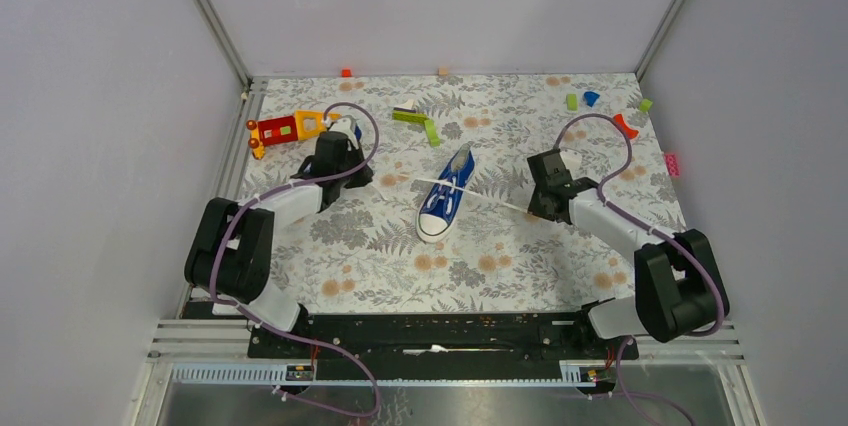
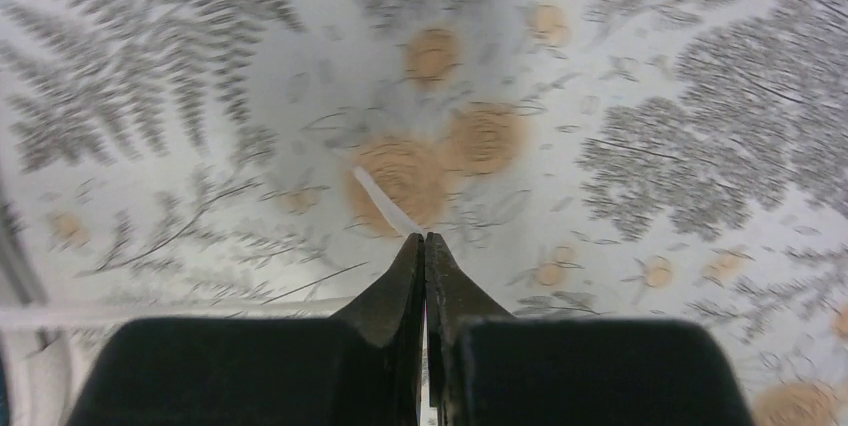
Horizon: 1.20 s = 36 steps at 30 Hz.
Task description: Tie the shoes
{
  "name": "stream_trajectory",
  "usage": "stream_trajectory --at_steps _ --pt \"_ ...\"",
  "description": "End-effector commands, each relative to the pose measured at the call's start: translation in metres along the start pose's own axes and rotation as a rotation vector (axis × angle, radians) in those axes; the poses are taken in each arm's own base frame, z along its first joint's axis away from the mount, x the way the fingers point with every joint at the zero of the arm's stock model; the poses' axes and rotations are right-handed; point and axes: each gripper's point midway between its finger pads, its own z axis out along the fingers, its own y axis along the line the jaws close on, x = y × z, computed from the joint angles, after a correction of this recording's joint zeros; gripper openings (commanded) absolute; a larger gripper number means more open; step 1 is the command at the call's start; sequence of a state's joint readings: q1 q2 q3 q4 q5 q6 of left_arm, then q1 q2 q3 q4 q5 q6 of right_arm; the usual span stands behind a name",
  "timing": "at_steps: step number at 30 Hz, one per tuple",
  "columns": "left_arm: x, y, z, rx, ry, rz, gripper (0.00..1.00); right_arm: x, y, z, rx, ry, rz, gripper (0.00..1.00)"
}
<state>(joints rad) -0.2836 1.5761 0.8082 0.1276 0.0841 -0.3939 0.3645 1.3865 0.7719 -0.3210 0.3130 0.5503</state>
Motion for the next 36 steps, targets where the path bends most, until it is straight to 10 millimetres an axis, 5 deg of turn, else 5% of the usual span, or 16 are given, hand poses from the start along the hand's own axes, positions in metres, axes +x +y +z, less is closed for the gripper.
stream_trajectory --at_steps 1,10,14,17,18,22,25,30,36 --pt "-0.019 0.034 -0.008 -0.140 -0.088 -0.119 0.00 -0.016 -0.040 -0.001 0.198 -0.038 0.097 0.00" --pt "-0.013 0.038 -0.002 -0.155 -0.022 -0.102 0.00 -0.029 -0.053 0.013 0.283 -0.052 0.129 0.00" --pt "-0.021 0.022 -0.011 -0.102 -0.059 -0.030 0.00 -0.043 -0.054 0.005 0.262 -0.137 0.157 0.00" --pt "-0.018 -0.007 -0.015 -0.016 -0.056 0.059 0.00 -0.049 -0.033 -0.004 0.125 -0.117 0.052 0.00" --pt "-0.014 -0.016 -0.015 0.001 -0.044 0.082 0.00 -0.048 -0.019 -0.008 0.034 -0.100 0.007 0.03" --pt "0.009 -0.037 -0.012 0.035 0.024 0.110 0.00 -0.037 0.012 -0.020 -0.205 -0.114 -0.013 0.49" --pt "0.034 -0.046 -0.009 0.070 0.108 0.105 0.01 -0.030 0.023 -0.032 -0.313 -0.123 -0.026 0.67" --pt "0.075 -0.083 -0.008 0.186 0.227 0.136 0.01 -0.019 0.062 -0.056 -0.571 -0.099 -0.081 0.72" --pt "0.108 -0.127 -0.013 0.313 0.332 0.140 0.00 -0.013 0.070 -0.066 -0.601 -0.083 -0.072 0.71"
